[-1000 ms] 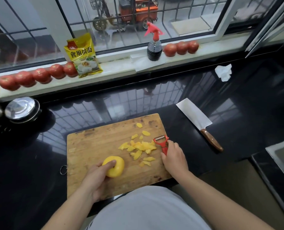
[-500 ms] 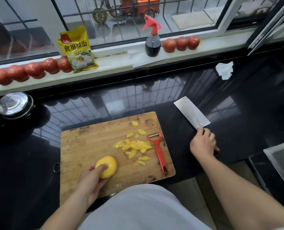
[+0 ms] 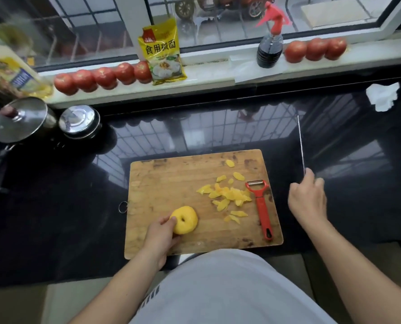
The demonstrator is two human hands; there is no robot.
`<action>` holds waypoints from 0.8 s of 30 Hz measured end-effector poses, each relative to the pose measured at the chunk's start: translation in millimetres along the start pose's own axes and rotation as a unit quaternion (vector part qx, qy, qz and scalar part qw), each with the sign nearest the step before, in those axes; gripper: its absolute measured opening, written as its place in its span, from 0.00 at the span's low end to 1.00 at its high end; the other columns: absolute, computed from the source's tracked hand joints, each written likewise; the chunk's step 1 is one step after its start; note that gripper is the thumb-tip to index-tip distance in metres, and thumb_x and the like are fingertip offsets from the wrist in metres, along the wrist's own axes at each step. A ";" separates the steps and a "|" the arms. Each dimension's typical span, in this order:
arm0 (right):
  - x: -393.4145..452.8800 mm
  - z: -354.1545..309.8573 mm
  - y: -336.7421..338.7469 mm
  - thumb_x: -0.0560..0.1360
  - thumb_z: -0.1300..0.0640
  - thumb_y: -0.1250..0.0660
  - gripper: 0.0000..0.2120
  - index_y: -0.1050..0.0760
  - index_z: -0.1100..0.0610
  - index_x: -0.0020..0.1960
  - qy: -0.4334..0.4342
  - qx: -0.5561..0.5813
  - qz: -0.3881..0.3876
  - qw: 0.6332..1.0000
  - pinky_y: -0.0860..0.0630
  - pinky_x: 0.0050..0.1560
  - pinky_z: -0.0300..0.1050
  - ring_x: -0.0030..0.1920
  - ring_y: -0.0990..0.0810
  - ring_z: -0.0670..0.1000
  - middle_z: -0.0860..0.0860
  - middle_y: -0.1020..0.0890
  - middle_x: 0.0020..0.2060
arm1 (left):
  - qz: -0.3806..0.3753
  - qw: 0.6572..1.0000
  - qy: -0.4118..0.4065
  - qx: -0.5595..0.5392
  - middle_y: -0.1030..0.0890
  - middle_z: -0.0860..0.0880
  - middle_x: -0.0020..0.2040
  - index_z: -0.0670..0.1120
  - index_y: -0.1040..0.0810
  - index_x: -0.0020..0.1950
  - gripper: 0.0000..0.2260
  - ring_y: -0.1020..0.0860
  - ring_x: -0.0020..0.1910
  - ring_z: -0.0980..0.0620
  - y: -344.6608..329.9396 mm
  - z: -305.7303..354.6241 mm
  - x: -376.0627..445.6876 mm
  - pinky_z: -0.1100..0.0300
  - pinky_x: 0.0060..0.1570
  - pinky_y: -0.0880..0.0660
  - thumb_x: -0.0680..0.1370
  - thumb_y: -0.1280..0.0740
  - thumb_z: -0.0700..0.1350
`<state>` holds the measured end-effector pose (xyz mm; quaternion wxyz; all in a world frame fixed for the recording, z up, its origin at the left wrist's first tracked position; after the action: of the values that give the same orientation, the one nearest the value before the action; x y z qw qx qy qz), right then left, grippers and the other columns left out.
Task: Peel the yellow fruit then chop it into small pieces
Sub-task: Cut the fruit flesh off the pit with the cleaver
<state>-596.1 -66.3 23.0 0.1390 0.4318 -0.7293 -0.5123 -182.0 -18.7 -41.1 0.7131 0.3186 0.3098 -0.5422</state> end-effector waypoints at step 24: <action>-198.8 -104.9 -103.5 0.85 0.53 0.41 0.08 0.35 0.48 0.47 0.214 -0.031 -0.300 0.929 0.37 0.30 0.37 0.33 0.29 0.46 0.41 0.30 0.32 | -0.024 1.000 -0.009 -0.015 0.17 0.44 0.54 0.46 0.22 0.61 0.08 0.16 0.43 0.49 14.6 -18.9 7.8 0.49 0.52 0.15 0.83 0.30 0.44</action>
<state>-361.0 10.8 26.8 0.1451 0.7250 -0.5026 -0.4480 -167.9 -5.1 -57.0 0.7075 0.2958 0.3185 -0.5572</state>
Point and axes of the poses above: each hand's wrist, its own x-axis towards the middle knuckle, its own y-axis out of the back of the hand, z = x × y, the point moved 9 cm from there along x, towards the middle knuckle
